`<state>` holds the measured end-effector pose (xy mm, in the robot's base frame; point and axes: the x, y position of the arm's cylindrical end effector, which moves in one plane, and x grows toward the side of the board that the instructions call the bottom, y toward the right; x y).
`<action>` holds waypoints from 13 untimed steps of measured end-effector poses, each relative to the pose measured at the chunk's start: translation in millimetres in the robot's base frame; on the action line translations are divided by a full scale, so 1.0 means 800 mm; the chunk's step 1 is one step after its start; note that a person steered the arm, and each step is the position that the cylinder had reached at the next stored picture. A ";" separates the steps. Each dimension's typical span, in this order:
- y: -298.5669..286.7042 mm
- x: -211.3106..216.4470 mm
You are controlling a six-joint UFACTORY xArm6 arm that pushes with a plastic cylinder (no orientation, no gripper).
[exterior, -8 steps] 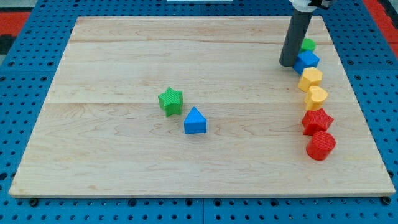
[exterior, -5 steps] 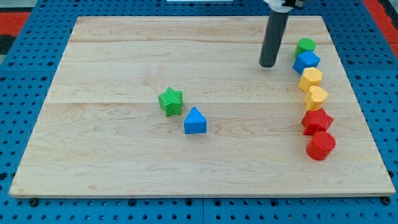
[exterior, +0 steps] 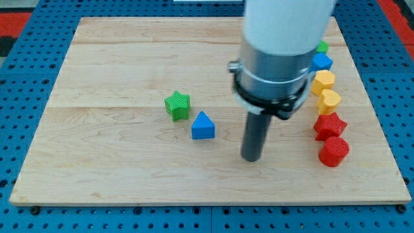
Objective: Slide the blue triangle above green circle
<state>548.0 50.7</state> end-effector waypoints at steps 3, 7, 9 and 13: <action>-0.116 -0.072; -0.074 -0.123; -0.033 -0.187; 0.034 -0.296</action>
<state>311.2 77.9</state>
